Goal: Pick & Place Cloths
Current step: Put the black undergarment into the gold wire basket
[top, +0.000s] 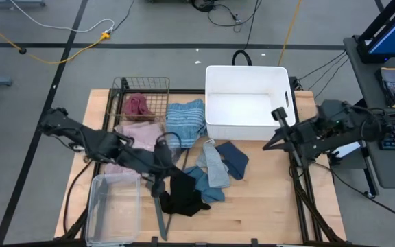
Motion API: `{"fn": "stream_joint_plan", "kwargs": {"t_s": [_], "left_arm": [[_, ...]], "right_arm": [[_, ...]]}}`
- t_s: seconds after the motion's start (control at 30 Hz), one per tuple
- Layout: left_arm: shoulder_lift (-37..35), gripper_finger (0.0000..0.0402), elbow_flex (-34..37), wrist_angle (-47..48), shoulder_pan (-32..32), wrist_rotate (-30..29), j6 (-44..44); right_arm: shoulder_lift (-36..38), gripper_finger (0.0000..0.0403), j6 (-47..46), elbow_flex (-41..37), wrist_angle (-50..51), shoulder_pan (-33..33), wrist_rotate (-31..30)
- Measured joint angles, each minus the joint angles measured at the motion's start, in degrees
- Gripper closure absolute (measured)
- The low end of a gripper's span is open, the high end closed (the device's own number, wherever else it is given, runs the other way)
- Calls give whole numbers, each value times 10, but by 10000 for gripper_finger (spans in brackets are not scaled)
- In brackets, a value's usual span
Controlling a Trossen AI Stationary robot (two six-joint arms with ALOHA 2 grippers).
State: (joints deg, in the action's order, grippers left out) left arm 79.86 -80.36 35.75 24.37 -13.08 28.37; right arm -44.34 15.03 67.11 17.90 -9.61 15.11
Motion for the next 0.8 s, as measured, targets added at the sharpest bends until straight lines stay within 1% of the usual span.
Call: {"fn": "stream_joint_plan", "kwargs": {"t_s": [0.13,0.3,0.43,0.57,0.8], "left_arm": [[31,397,0,-1,10,21,50],[80,400,0,9,23,94,116],[115,394,0,46,35,139,172],[137,392,0,85,47,158,229],[155,392,0,91,69,159,300]], "right_arm": [[13,403,0,0,11,0,0],[17,403,0,0,10,0,0],[18,403,0,0,11,0,0],[18,403,0,0,13,0,0],[18,403,0,0,13,0,0]]}}
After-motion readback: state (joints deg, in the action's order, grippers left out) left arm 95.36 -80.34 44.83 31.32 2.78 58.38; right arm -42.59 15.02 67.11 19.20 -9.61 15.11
